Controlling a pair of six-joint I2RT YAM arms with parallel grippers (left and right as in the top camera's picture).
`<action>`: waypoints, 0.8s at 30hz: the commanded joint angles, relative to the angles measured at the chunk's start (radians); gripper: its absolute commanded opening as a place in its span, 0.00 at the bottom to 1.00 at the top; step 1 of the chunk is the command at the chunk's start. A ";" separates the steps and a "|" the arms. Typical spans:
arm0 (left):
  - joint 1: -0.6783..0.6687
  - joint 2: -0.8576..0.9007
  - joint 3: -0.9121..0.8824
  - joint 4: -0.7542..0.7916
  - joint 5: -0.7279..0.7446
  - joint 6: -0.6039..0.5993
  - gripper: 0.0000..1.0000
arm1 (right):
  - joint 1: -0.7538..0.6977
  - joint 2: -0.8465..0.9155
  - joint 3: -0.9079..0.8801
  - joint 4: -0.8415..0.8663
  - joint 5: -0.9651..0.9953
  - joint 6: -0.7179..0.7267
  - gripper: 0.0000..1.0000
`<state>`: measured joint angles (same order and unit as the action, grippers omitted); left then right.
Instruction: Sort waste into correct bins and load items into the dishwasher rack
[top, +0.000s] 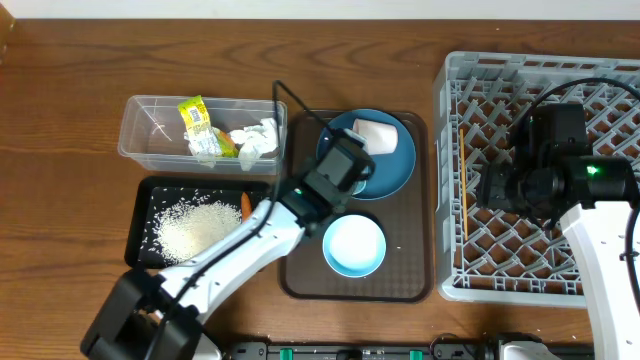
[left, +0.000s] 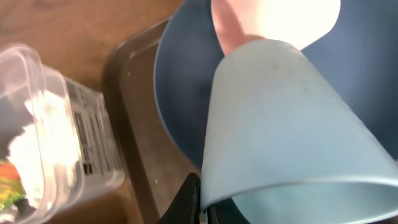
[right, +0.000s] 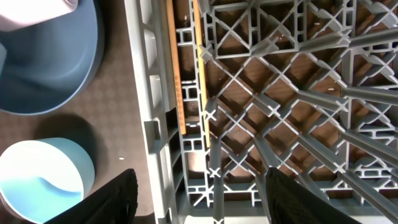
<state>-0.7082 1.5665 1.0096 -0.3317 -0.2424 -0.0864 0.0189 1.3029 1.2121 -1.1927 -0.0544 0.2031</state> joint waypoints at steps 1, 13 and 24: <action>0.050 -0.015 0.018 -0.033 0.198 -0.079 0.06 | -0.005 0.005 0.017 -0.003 -0.006 -0.007 0.66; 0.309 -0.014 0.018 -0.064 0.861 -0.208 0.06 | -0.005 0.005 0.017 -0.004 -0.006 -0.007 0.66; 0.536 -0.014 0.018 -0.056 1.523 -0.242 0.06 | -0.006 0.005 0.017 -0.008 -0.388 -0.309 0.68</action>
<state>-0.2237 1.5650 1.0096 -0.3923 0.9810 -0.3088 0.0189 1.3029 1.2121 -1.2057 -0.2180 0.0555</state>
